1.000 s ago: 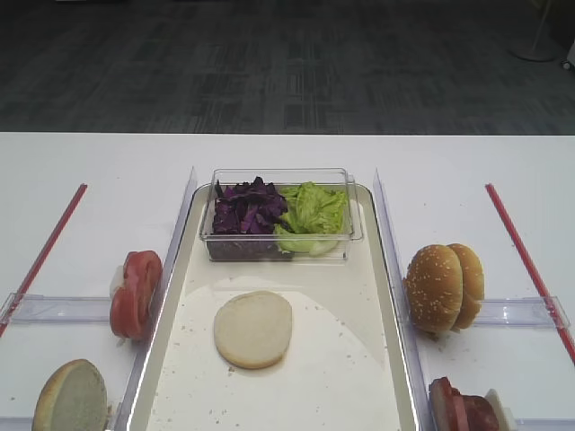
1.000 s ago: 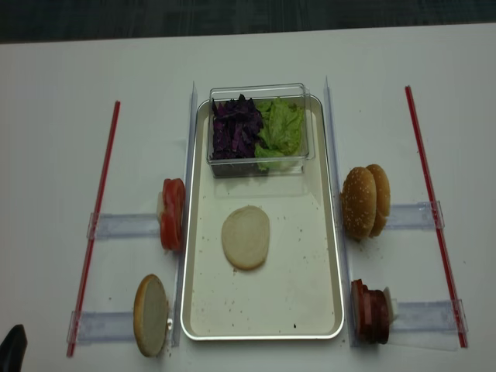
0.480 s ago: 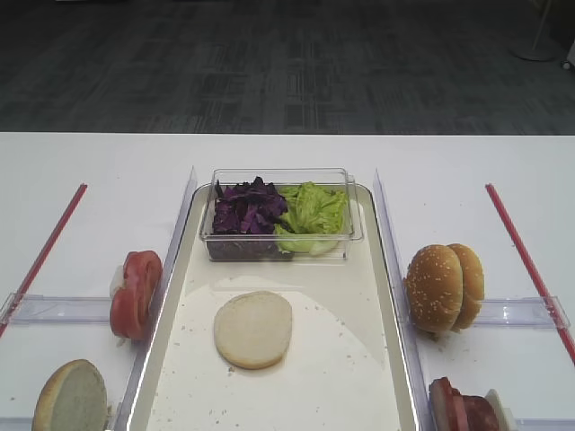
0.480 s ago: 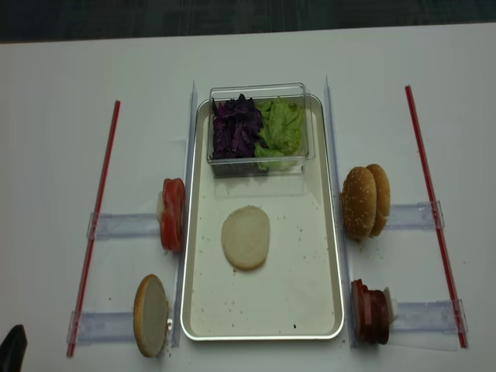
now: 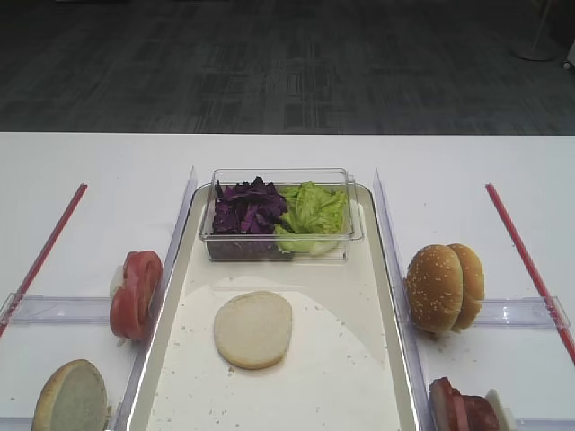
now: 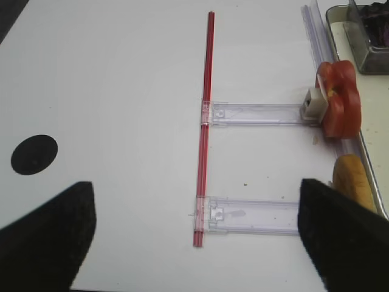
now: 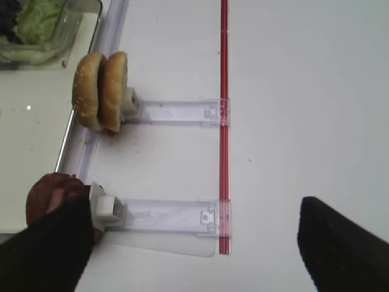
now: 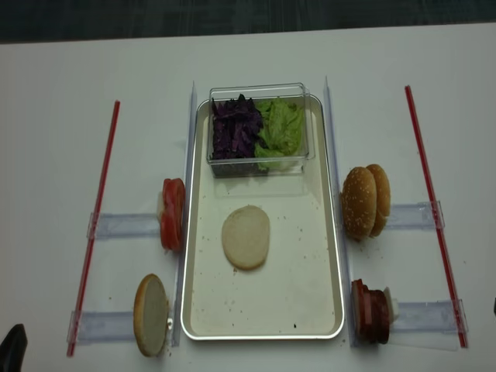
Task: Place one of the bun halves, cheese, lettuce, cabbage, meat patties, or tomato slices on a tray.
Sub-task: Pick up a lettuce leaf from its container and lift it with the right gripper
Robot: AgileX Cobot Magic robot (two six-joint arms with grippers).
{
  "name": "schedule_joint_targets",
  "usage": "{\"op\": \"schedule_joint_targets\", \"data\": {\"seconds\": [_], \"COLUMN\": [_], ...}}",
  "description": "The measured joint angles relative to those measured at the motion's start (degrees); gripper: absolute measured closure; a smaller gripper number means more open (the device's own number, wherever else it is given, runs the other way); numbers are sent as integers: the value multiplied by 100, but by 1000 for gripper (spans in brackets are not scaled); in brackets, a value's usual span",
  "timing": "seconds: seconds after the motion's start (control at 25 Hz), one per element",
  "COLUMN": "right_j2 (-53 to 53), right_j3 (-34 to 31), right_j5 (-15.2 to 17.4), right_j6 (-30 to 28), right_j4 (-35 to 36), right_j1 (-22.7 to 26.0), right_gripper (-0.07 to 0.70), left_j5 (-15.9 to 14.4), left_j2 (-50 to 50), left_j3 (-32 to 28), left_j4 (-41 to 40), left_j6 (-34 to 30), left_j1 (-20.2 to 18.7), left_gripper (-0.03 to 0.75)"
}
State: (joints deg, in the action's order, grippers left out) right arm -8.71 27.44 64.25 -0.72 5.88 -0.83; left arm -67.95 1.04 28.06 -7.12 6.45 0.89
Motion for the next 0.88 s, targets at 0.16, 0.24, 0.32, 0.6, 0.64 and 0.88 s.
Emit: {"op": "schedule_joint_targets", "data": {"seconds": [0.16,0.24,0.32,0.6,0.64,0.88], "right_j2": [-849,-1272,-1716,-3447,-3693,-5072], "right_j3": [68,207,374,929,1014,1608], "right_j5": [-130,-278,-363,-476,-497,-663], "right_j6": [0,0,11,11,11,0], "right_j4": [0,0,0,0,0,0], "right_j1": [0,0,0,0,0,0], "right_gripper": [-57,-57,-57,-57,-57,-57], "left_j5": [0,-9,-9,-9,-9,-9], "left_j2": [0,0,0,0,0,0], "left_j3": [0,0,0,0,0,0], "left_j4": [0,0,0,0,0,0], "left_j6": [0,0,0,0,0,0], "left_j1": [0,0,0,0,0,0], "left_gripper": [97,97,97,97,97,97]}}
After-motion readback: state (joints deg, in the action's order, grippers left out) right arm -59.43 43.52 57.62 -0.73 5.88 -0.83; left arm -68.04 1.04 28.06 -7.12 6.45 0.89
